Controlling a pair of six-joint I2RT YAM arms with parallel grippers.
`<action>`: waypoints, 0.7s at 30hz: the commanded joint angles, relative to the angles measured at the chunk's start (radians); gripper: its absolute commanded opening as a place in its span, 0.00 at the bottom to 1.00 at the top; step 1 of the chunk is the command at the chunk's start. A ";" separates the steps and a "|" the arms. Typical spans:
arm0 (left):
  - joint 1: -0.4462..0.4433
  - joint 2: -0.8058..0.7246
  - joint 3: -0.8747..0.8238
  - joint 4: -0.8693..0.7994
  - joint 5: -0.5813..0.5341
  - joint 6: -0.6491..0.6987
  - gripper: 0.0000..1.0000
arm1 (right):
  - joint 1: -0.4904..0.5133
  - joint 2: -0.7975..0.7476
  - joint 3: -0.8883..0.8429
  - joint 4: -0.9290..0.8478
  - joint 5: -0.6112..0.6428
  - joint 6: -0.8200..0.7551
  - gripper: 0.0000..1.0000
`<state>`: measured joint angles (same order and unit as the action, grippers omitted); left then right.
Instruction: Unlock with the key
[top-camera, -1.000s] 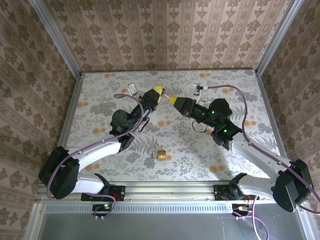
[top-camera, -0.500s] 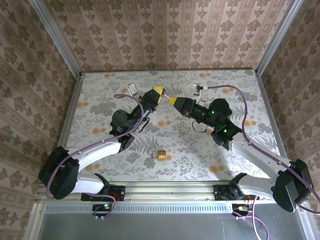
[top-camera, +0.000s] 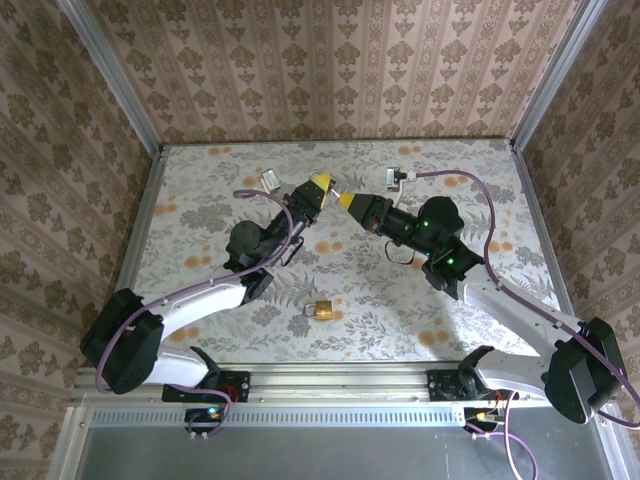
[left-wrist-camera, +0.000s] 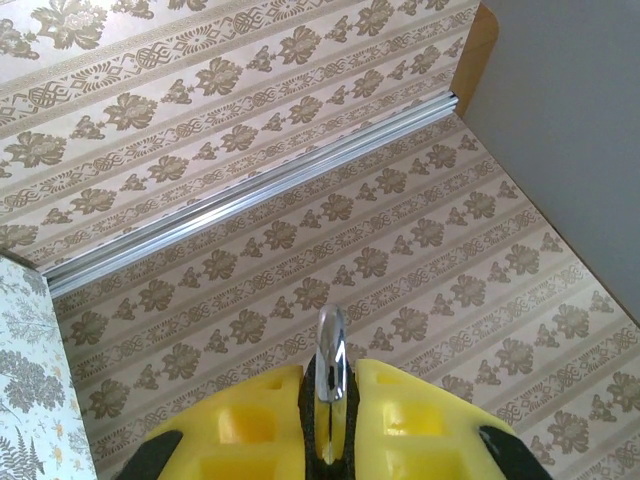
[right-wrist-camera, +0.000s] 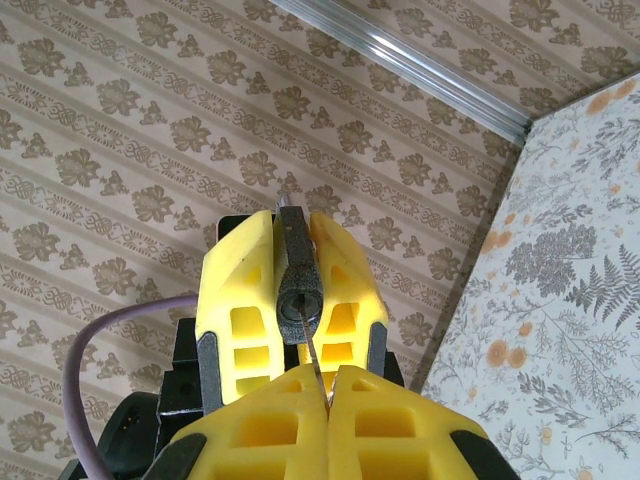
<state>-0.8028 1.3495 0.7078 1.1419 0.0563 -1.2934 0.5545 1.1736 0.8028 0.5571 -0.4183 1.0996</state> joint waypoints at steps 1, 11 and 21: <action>-0.030 0.022 0.041 0.049 0.063 0.023 0.00 | 0.002 0.000 -0.005 0.042 0.010 -0.004 0.00; -0.028 0.070 0.040 0.123 0.226 0.020 0.00 | -0.070 0.033 -0.002 0.248 -0.093 0.154 0.00; -0.053 -0.002 0.022 -0.039 0.205 0.076 0.00 | -0.027 0.034 0.112 0.095 -0.124 0.022 0.00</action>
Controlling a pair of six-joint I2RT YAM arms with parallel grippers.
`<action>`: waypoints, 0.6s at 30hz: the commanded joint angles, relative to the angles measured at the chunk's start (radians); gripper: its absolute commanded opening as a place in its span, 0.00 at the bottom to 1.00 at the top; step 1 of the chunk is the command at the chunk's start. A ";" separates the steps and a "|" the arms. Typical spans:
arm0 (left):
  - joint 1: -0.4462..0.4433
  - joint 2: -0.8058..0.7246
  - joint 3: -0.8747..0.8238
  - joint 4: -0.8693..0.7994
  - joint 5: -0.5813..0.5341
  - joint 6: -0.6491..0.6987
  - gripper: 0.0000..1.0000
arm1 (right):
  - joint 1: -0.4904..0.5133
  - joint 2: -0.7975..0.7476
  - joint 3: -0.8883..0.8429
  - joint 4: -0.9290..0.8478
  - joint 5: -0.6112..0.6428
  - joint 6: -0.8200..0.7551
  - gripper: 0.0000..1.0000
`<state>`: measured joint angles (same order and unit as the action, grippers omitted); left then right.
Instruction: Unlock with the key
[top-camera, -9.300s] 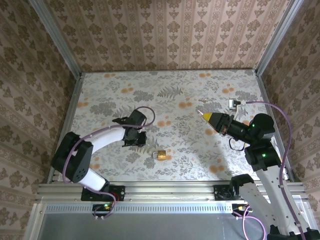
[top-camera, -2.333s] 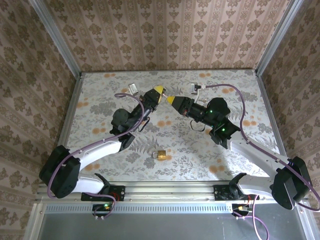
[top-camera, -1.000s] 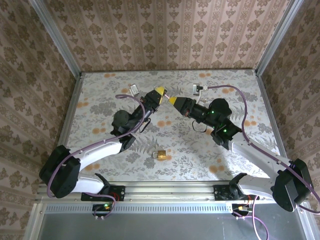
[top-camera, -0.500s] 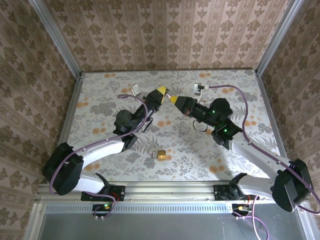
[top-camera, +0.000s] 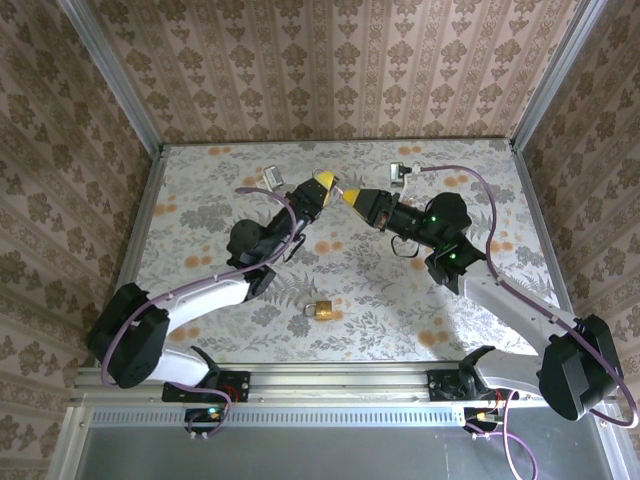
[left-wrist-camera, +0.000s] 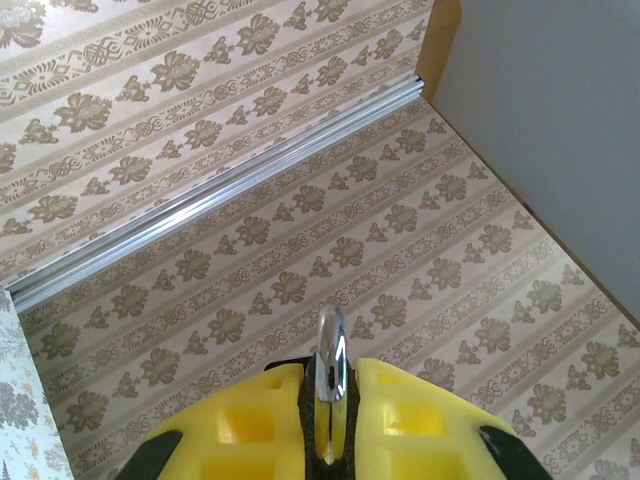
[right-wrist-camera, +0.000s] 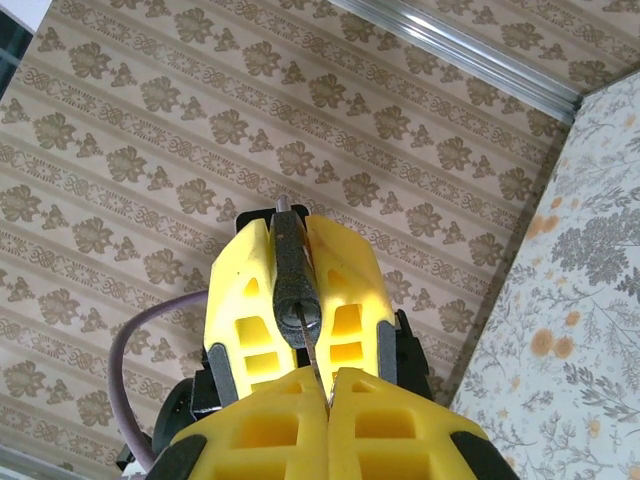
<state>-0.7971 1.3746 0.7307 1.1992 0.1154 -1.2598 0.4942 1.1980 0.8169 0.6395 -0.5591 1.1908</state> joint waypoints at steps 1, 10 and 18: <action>-0.061 -0.029 0.005 -0.108 0.144 0.051 0.00 | 0.054 0.005 0.115 -0.036 0.025 -0.114 0.00; -0.075 -0.050 0.042 -0.217 0.137 0.068 0.00 | 0.121 -0.001 0.140 -0.140 0.064 -0.294 0.00; -0.022 -0.029 0.033 -0.193 0.296 0.071 0.00 | 0.031 -0.002 0.139 -0.067 -0.027 -0.156 0.00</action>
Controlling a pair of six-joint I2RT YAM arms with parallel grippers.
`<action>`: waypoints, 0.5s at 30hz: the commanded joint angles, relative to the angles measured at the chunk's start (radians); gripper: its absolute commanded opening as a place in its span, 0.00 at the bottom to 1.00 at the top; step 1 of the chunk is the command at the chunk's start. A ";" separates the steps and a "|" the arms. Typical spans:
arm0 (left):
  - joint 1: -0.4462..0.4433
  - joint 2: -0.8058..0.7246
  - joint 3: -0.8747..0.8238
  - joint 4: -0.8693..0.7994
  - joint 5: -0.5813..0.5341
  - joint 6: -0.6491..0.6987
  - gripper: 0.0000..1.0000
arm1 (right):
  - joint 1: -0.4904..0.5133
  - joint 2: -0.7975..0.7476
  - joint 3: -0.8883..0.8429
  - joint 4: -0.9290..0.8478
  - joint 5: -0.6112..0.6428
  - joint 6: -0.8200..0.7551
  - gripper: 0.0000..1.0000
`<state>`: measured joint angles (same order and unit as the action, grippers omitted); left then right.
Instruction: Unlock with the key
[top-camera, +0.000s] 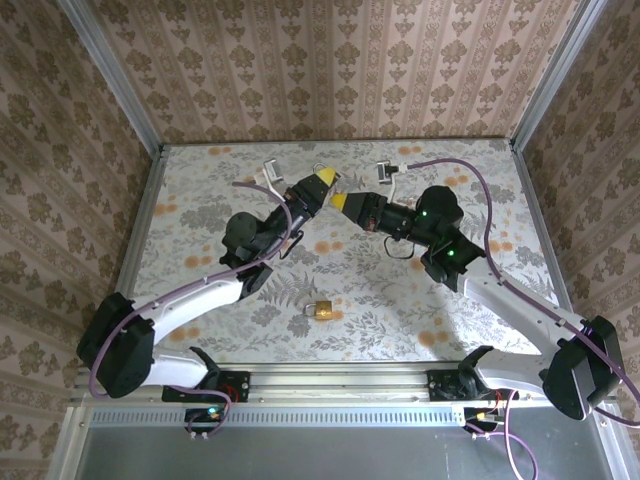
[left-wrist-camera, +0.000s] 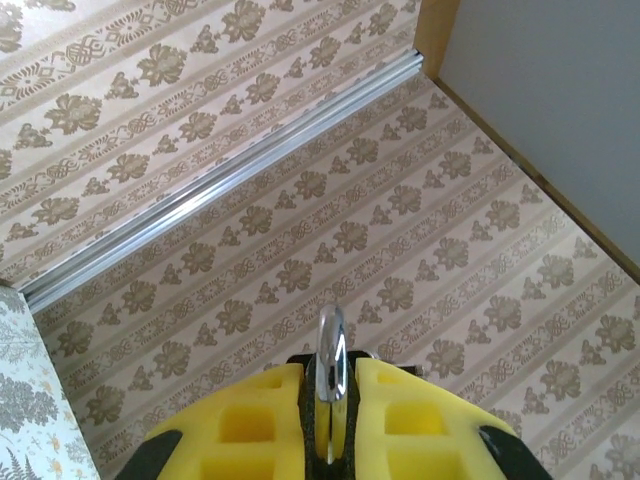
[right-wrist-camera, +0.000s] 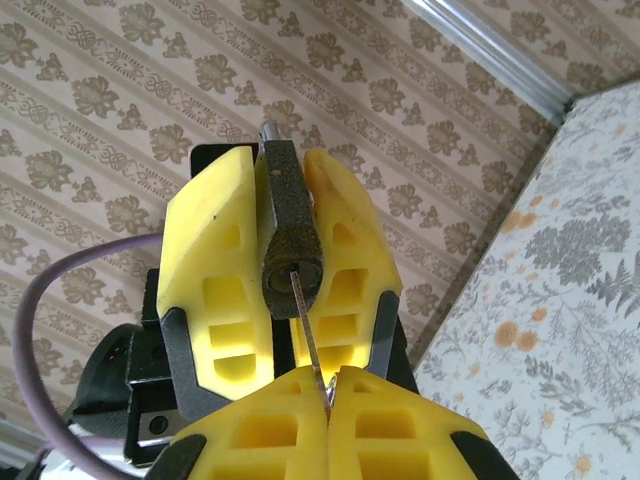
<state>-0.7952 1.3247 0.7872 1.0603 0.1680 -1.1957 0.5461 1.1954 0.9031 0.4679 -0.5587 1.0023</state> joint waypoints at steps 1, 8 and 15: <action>-0.005 0.010 -0.042 -0.060 0.257 0.005 0.00 | -0.034 -0.008 0.053 0.096 -0.045 0.042 0.00; 0.091 -0.100 -0.089 -0.258 0.368 0.081 0.00 | -0.090 -0.026 0.024 0.095 -0.150 0.105 0.00; 0.126 -0.134 -0.060 -0.330 0.463 0.130 0.00 | -0.092 0.007 -0.017 0.235 -0.170 0.205 0.00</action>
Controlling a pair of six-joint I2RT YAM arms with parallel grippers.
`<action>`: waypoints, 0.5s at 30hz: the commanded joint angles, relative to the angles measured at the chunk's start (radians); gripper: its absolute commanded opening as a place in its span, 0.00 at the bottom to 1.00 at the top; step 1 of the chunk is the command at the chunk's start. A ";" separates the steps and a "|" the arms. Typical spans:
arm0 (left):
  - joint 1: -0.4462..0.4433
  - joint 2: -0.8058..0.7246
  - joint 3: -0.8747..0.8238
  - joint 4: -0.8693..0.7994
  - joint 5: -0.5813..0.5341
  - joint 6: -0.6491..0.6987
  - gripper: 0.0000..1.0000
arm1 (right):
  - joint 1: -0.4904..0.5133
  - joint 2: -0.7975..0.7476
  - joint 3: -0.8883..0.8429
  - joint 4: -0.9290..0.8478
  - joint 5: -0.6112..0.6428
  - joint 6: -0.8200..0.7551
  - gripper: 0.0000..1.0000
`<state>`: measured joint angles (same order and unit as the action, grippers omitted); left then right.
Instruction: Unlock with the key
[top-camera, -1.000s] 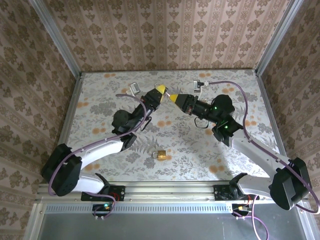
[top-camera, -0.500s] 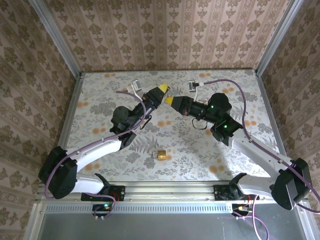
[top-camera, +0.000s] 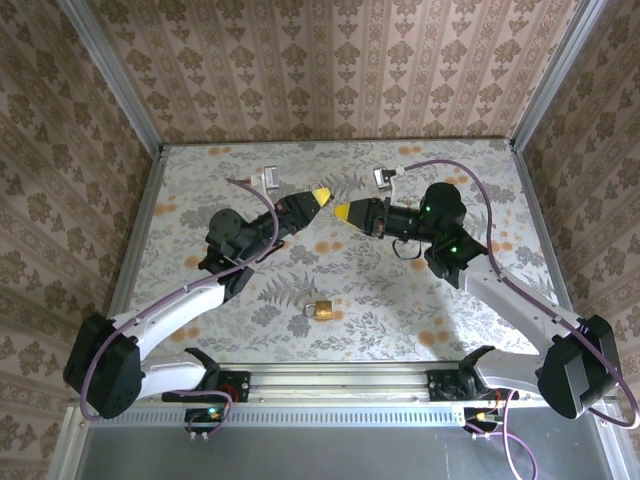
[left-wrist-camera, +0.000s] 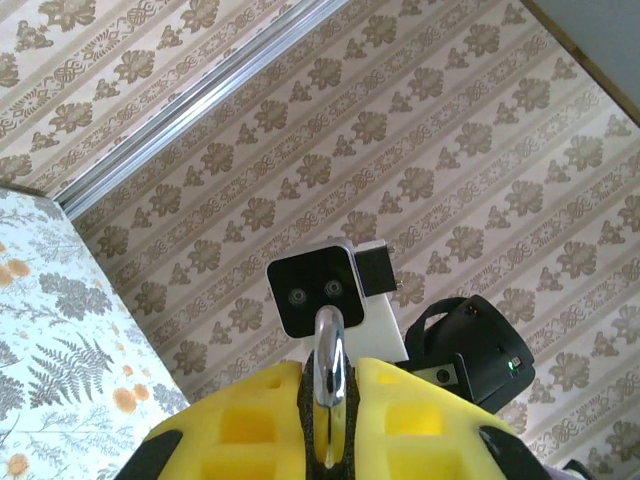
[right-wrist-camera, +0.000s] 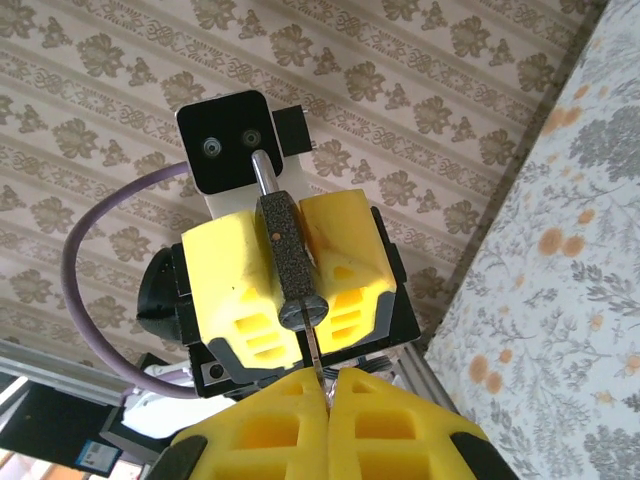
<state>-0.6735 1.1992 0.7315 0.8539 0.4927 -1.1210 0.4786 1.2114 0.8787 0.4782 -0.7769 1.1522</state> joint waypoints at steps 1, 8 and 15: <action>0.005 -0.008 -0.005 -0.117 0.131 0.051 0.00 | -0.025 -0.006 -0.001 0.249 0.055 0.071 0.00; -0.085 0.089 0.067 0.012 0.105 0.019 0.00 | 0.005 0.033 0.003 0.367 0.081 0.113 0.00; -0.114 0.121 0.011 0.075 0.103 0.005 0.00 | -0.006 0.031 0.034 0.351 0.098 0.098 0.00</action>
<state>-0.7189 1.2987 0.7845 0.9783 0.4564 -1.1290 0.4675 1.2438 0.8448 0.7017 -0.7467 1.2503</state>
